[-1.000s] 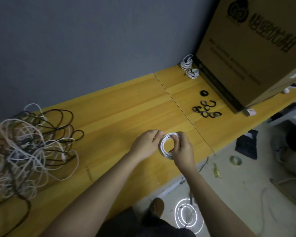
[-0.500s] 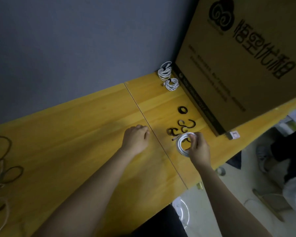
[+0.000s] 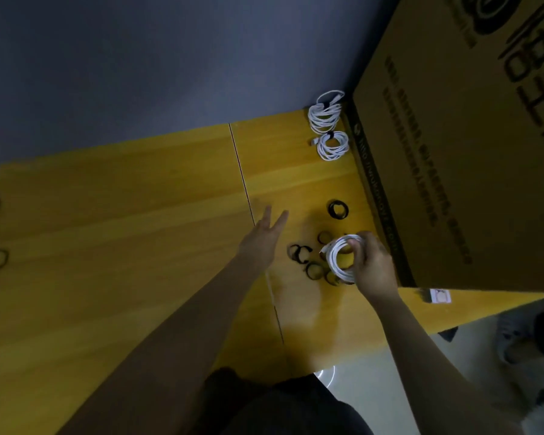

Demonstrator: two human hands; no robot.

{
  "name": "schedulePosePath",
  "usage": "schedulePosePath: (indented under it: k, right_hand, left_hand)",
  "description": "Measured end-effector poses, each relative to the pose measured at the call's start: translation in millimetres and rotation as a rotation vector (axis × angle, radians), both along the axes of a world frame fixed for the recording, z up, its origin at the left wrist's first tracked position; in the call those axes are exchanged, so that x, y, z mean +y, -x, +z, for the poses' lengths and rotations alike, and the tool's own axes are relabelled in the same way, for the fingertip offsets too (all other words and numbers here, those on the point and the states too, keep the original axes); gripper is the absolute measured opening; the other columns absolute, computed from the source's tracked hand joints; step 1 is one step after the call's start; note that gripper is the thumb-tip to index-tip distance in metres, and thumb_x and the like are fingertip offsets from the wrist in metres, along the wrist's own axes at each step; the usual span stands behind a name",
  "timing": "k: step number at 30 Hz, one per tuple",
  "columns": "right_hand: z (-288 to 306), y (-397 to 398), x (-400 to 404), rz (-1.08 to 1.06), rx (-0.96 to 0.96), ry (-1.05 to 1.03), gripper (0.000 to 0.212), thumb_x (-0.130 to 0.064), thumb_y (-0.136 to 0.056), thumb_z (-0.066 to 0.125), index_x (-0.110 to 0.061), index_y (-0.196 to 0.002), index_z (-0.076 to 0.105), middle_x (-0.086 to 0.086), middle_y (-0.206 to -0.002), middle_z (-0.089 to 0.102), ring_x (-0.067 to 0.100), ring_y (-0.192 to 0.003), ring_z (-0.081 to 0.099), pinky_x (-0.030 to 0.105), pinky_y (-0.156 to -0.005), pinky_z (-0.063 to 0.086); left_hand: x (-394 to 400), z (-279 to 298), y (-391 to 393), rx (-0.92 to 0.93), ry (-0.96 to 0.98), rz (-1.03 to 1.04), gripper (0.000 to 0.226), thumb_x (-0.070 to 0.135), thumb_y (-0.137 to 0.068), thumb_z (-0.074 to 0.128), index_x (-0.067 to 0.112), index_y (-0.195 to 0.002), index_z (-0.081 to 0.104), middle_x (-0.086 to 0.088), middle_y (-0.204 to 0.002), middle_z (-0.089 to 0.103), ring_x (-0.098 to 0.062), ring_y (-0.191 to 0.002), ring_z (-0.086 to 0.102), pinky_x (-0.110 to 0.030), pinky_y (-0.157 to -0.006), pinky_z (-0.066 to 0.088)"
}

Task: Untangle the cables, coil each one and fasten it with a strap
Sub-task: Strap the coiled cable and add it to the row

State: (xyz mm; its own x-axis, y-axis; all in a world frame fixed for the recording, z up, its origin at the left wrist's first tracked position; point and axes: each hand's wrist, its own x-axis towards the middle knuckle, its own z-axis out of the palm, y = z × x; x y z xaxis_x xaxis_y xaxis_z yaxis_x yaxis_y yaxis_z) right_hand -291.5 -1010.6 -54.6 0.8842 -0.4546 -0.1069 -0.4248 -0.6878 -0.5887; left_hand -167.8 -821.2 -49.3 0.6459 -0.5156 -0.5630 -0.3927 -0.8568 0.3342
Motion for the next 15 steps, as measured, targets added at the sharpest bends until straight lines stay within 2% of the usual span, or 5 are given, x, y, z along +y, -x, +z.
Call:
schedulePosePath:
  k: [2,4,6,8,15]
  right_hand:
    - [3,-5,-8,0.042,0.009,0.007,0.029,-0.025,-0.100,0.043,-0.004,-0.114,0.057,0.016,-0.101,0.061,0.032,-0.082,0.059,0.029,-0.061,0.034]
    - [5,-8,-15,0.094,0.030,0.027,0.033,-0.030,-0.099,0.041,-0.005,-0.115,0.057,0.015,-0.100,0.060,0.031,-0.080,0.057,0.028,-0.058,0.030]
    - [6,-11,-22,0.135,0.042,0.049,0.041,-0.037,-0.097,0.036,-0.006,-0.116,0.056,0.014,-0.101,0.060,0.032,-0.078,0.057,0.029,-0.057,0.031]
    - [7,-14,-28,0.154,0.050,0.066,0.046,-0.040,-0.096,0.033,-0.006,-0.116,0.056,0.014,-0.102,0.060,0.033,-0.078,0.058,0.031,-0.055,0.035]
    - [10,-17,-34,0.169,0.078,0.075,0.045,-0.039,-0.096,0.034,-0.006,-0.118,0.055,0.015,-0.104,0.060,0.033,-0.076,0.058,0.031,-0.055,0.035]
  left_hand:
    - [-12,-8,-1,-0.077,-0.096,-0.062,0.047,0.018,-0.103,0.039,0.021,-0.149,0.028,-0.009,-0.161,-0.005,-0.031,-0.148,0.001,-0.056,-0.111,0.026]
    - [-23,-17,-3,-0.147,-0.153,-0.106,0.043,0.035,-0.105,0.025,0.013,-0.130,0.053,-0.010,-0.155,0.025,-0.026,-0.148,0.006,-0.056,-0.115,-0.007]
    - [-36,-21,-1,-0.098,-0.045,-0.067,0.038,0.025,-0.106,0.028,0.013,-0.139,0.042,-0.010,-0.147,0.038,-0.027,-0.139,0.030,-0.050,-0.116,0.015]
    - [-47,-25,-1,-0.056,0.083,-0.011,0.041,0.015,-0.104,0.035,0.018,-0.145,0.035,-0.011,-0.145,0.038,-0.031,-0.125,0.046,-0.043,-0.092,0.045]
    - [-87,-39,-8,-0.039,0.093,0.031,0.025,0.028,-0.098,0.047,0.013,-0.116,0.056,-0.010,-0.121,0.050,-0.029,-0.117,0.044,-0.040,-0.085,0.045]
